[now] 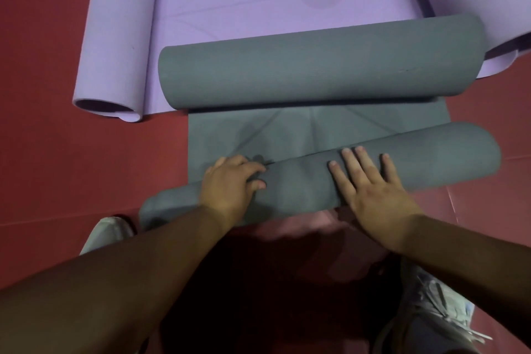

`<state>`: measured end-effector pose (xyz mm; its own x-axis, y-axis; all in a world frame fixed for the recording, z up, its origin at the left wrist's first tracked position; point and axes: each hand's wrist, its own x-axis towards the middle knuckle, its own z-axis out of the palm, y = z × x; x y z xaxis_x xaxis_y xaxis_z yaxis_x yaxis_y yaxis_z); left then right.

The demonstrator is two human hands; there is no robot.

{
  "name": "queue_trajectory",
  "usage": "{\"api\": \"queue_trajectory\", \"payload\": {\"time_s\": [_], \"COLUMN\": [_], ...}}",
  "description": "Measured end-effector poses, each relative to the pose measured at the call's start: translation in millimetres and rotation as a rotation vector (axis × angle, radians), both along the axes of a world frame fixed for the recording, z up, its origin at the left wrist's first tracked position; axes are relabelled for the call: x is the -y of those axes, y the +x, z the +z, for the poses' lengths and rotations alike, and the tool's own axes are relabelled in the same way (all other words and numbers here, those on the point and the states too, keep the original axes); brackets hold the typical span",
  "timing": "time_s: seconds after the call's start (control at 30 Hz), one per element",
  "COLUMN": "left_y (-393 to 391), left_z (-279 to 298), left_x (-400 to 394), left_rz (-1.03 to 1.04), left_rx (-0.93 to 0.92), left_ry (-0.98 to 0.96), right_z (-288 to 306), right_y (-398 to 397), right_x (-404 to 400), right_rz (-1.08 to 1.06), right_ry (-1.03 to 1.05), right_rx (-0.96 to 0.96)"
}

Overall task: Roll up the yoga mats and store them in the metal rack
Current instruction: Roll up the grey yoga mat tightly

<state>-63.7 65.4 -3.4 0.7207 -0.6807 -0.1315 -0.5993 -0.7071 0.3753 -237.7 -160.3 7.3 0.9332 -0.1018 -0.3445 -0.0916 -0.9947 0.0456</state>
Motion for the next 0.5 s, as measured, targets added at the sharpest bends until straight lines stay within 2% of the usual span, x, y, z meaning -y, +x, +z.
{"api": "queue_trajectory", "payload": {"time_s": [0.1,0.2,0.27,0.37,0.5], "left_y": [3.7,-3.5,0.1,16.7,20.5], "left_z": [-0.4,2.7,4.0,5.1,10.7], "left_x": [3.7,10.0,17.5,24.5,15.8], "left_rz": [-0.091,-0.148,-0.171,-0.174,-0.197], "left_rx": [0.111,0.039,0.012,0.016,-0.059], "left_ry": [0.056,0.427,0.567,0.577,0.591], "right_z": [7.5,8.7,10.7,9.3,10.0], "right_y": [34.3,68.3,84.5,92.7,96.6], "right_x": [16.6,30.8,33.1,35.9,37.8], "right_rz": [0.021,-0.009,-0.044,0.018,0.039], "right_ry": [-0.041,-0.034,-0.026,-0.057,0.012], "right_rx": [-0.22,-0.228,-0.27,-0.236,-0.235]}}
